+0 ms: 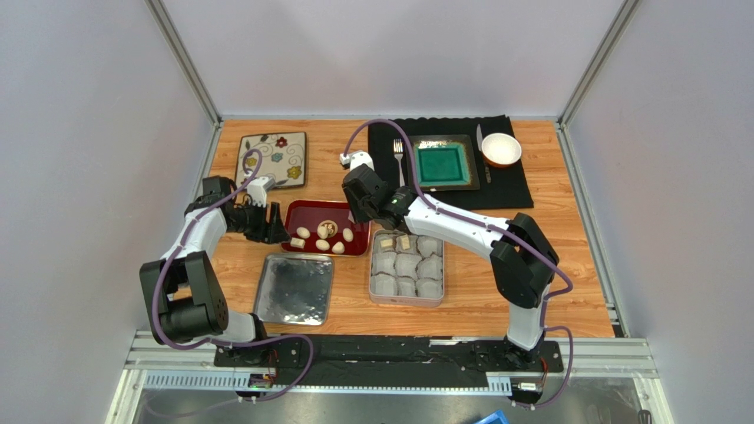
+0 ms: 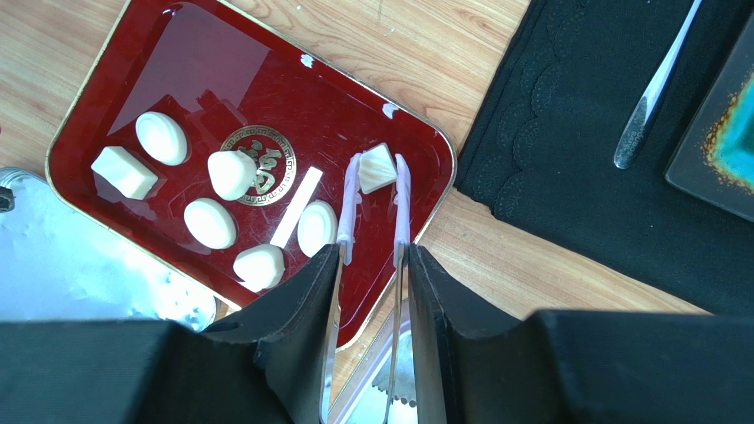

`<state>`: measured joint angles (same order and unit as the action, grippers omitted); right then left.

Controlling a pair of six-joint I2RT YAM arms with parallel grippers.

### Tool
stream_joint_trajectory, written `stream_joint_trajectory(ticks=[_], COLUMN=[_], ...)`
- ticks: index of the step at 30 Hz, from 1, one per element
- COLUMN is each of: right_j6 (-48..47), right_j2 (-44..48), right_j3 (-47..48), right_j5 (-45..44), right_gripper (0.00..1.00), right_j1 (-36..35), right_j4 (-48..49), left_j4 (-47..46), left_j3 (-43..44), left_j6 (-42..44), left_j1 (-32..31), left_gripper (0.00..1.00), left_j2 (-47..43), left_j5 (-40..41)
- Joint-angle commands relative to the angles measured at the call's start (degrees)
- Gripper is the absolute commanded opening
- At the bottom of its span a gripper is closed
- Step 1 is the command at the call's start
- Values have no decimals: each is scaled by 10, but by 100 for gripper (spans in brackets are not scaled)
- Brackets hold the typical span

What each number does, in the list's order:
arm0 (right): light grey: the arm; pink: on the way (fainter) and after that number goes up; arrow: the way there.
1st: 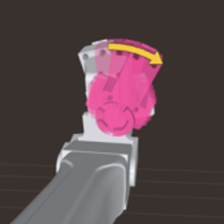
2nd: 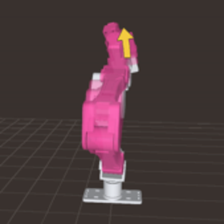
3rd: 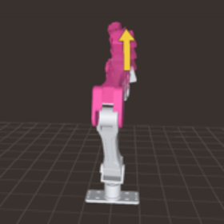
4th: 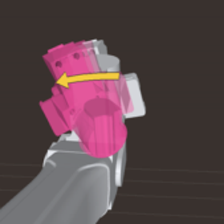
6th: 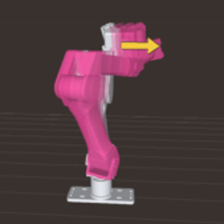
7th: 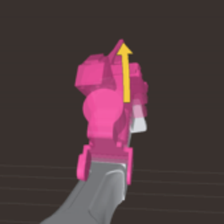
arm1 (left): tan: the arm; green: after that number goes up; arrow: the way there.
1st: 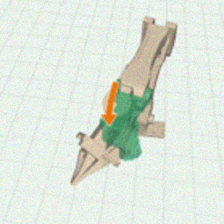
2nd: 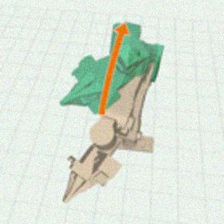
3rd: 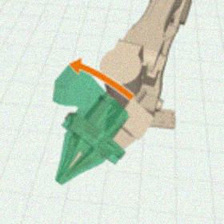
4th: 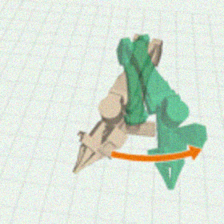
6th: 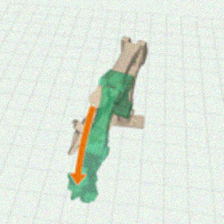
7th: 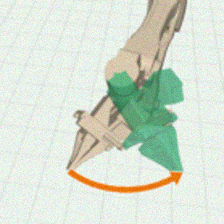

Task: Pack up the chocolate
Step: Pick up the fake chocolate from the plate.

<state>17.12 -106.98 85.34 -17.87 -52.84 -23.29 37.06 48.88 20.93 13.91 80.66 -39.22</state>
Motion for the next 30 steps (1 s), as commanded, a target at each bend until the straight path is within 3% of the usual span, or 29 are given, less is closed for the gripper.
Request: stream_joint_trajectory(ticks=[1,30], right_j6=[-3,-13], right_j2=[-3,-16], right_j3=[17,23], right_j5=[3,35], right_gripper=[36,38], right_j1=[5,12], right_j4=[24,28], left_j4=[2,7], left_j3=[20,28], left_j6=[14,14], left_j1=[2,3], left_gripper=[65,64], left_j2=[-14,-12], left_j5=[-18,-26])
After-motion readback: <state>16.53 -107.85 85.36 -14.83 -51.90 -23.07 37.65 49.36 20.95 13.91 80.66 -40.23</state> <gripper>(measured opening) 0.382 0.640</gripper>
